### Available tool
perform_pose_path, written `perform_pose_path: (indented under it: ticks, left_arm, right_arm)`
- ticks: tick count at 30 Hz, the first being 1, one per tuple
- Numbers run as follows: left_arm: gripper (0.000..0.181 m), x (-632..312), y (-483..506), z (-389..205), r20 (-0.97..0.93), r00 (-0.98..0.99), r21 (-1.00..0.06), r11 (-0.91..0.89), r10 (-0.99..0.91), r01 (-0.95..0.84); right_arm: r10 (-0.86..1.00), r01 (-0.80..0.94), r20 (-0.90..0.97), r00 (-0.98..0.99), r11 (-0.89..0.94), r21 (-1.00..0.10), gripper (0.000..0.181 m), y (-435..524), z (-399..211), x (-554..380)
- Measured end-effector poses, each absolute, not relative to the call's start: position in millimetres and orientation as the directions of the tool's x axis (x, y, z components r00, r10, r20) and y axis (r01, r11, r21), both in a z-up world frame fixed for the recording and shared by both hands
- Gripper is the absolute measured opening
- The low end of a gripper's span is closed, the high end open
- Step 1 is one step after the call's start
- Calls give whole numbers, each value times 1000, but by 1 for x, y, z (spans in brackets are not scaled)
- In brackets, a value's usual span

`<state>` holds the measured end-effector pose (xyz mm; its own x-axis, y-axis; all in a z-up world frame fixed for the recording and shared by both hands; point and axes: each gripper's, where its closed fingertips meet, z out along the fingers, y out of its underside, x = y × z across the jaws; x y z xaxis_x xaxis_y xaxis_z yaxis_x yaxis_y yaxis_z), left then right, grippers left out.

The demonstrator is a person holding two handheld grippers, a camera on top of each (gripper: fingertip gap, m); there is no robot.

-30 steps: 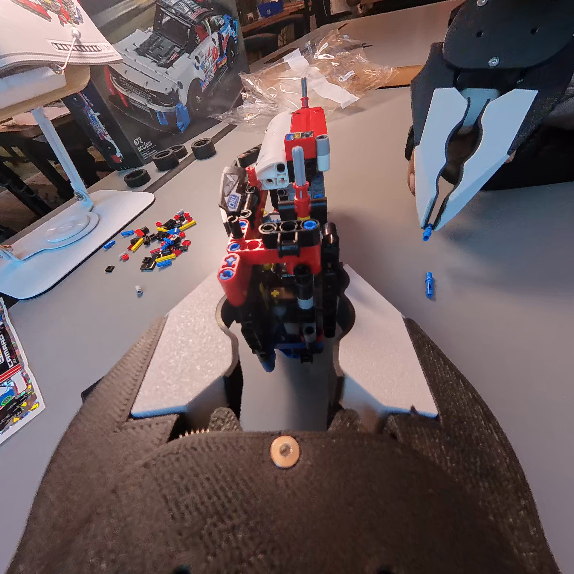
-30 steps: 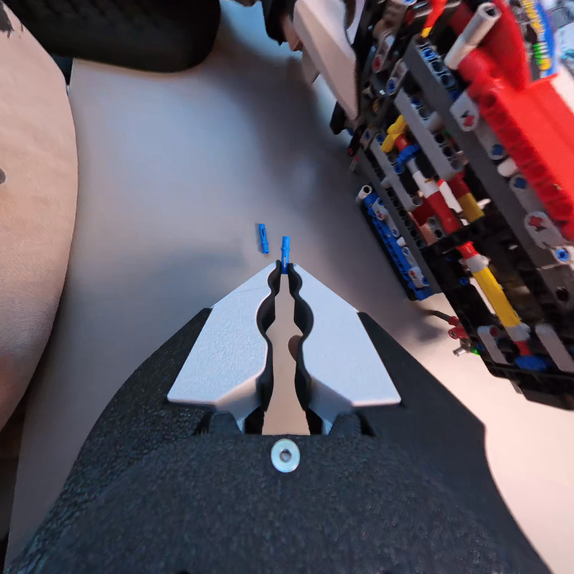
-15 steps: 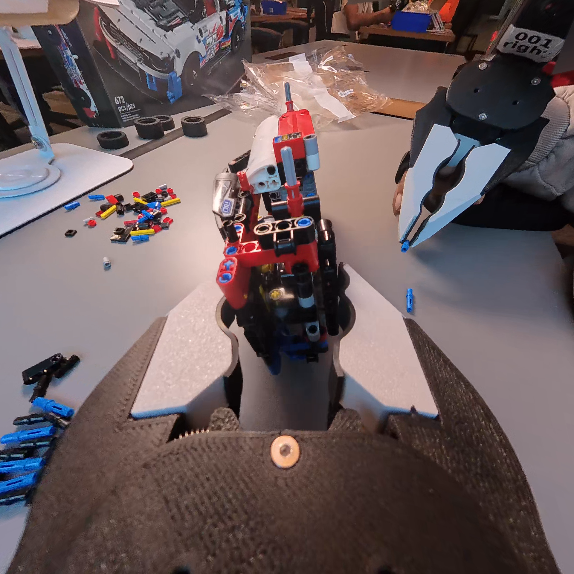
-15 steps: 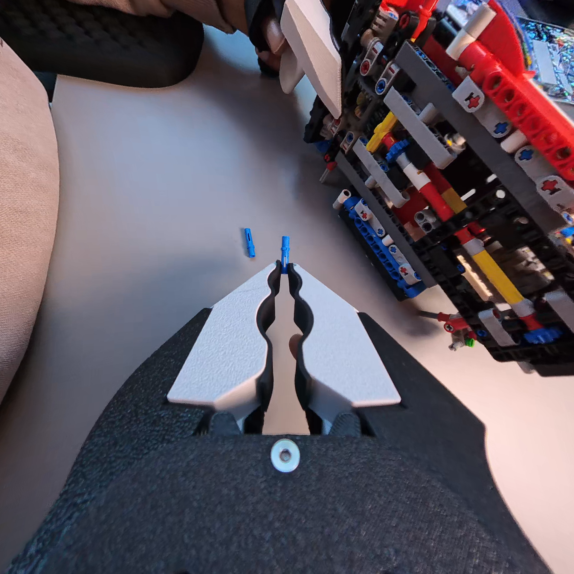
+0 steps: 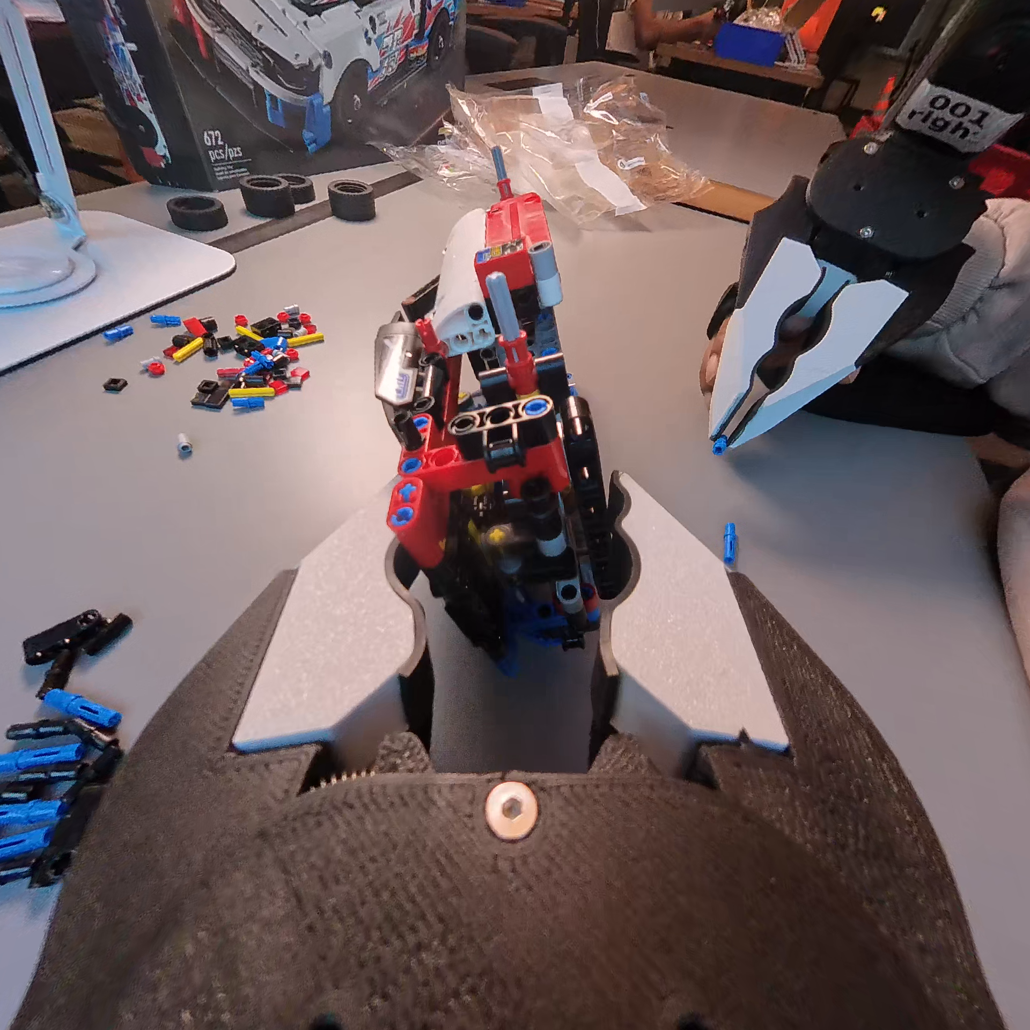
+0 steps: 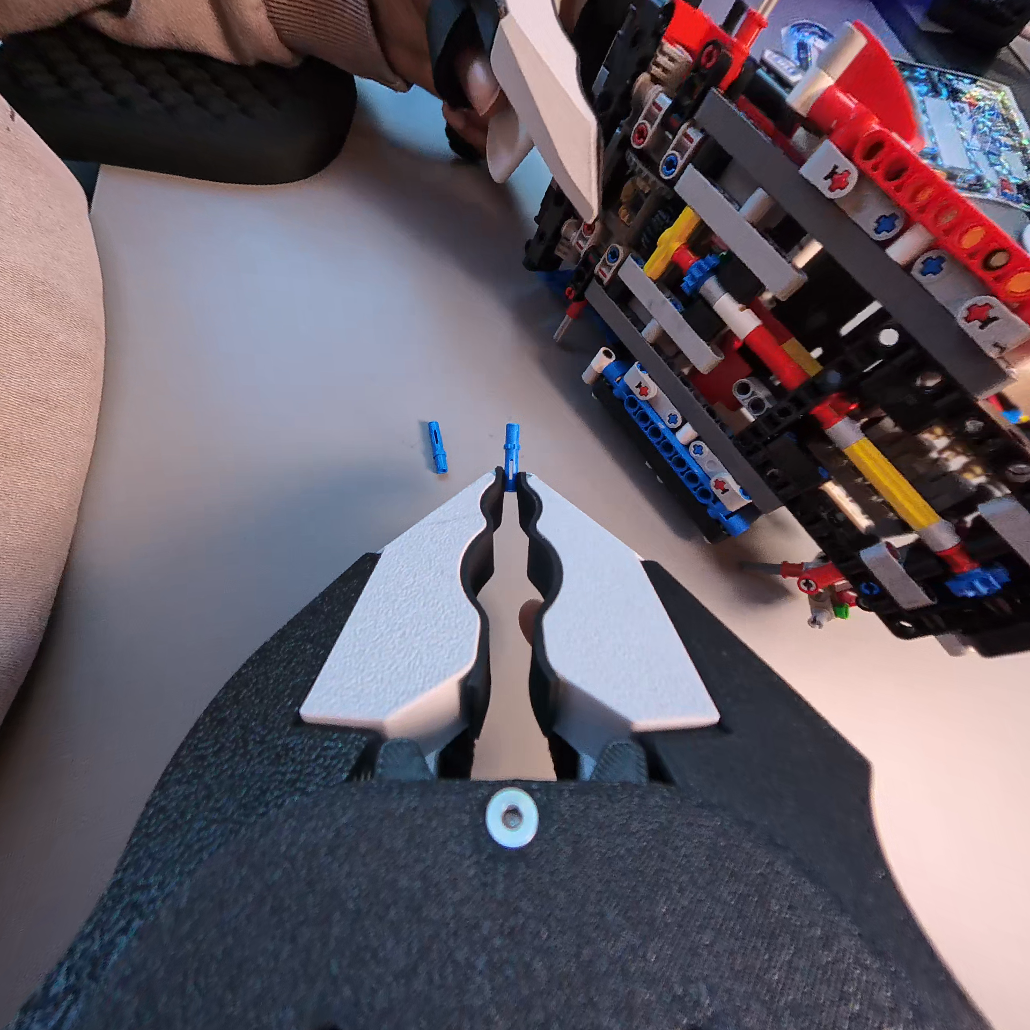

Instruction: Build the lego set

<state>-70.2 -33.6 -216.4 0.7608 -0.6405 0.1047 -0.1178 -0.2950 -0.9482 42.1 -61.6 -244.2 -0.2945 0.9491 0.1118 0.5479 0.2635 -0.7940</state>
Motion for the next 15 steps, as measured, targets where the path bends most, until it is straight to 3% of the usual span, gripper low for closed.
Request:
perform_pose_path:
  ticks: [10,12,15]
  left_arm:
    - [65,-57,-44,-209,-271,694,-921,-31,-667,-389]
    - [65,-53,-48,-210,-475,611,-831,95,-633,-548]
    - [63,-53,-49,-220,-760,397,-568,230,-515,-790]
  right_arm:
    - [955,535,127,-269,258,-804,2,-55,-240,45]
    - [957,535,132,-257,254,-806,2,-52,-238,47]
    - [959,525,130,-250,247,-814,2,-51,-233,54]
